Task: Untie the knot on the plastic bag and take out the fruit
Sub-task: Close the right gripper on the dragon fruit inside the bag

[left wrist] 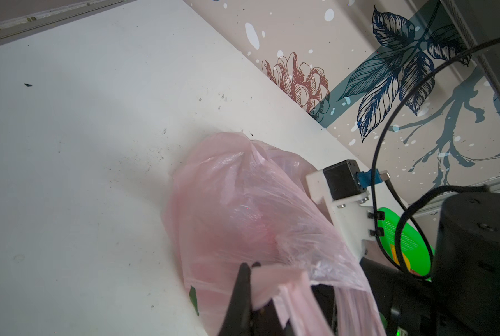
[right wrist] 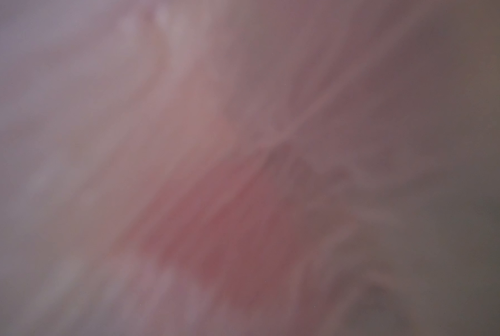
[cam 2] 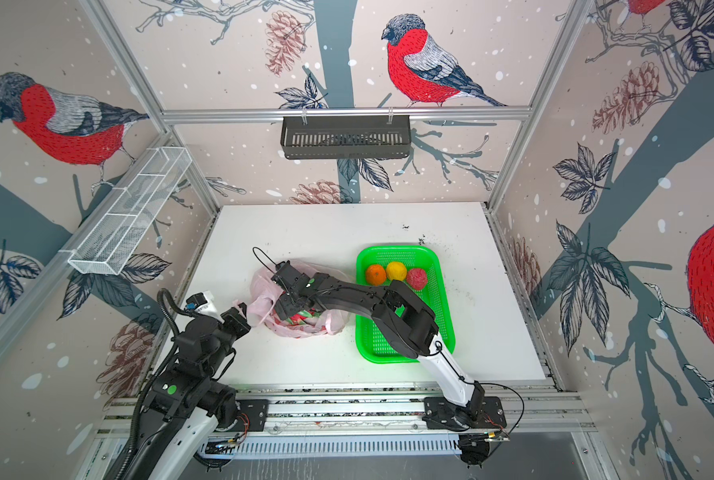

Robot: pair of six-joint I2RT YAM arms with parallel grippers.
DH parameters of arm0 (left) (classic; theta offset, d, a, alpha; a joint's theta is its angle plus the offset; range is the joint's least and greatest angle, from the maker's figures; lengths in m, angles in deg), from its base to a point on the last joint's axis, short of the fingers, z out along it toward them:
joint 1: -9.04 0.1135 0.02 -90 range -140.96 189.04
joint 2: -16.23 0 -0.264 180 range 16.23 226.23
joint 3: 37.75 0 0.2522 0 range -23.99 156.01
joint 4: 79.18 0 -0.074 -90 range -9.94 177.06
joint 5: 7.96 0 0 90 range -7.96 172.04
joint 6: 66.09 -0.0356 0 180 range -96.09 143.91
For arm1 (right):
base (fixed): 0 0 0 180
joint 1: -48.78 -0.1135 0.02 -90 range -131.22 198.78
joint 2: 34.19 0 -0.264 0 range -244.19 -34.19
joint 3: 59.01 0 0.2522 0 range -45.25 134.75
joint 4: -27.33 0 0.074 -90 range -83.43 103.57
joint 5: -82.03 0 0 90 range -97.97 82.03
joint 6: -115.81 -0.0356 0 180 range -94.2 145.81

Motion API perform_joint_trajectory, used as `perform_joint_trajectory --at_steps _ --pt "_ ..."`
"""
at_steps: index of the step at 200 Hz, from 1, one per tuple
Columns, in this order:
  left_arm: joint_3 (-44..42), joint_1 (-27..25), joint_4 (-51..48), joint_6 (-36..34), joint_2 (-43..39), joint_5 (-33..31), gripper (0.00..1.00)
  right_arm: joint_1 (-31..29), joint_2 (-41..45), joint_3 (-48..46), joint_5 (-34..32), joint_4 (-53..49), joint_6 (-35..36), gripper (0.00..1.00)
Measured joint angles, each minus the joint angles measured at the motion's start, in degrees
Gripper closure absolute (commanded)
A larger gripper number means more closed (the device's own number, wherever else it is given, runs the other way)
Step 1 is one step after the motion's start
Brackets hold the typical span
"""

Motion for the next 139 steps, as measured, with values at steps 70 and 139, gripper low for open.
perform_joint_trajectory --at_steps 70,139 --pt "-0.3 0.0 0.0 0.0 0.1 0.0 1.00 0.8 -0.4 -1.8 0.4 4.9 -0.2 0.16" --pt "-0.6 0.0 0.0 0.0 0.2 0.0 1.00 1.2 -0.3 -2.0 0.3 7.6 -0.2 0.54"
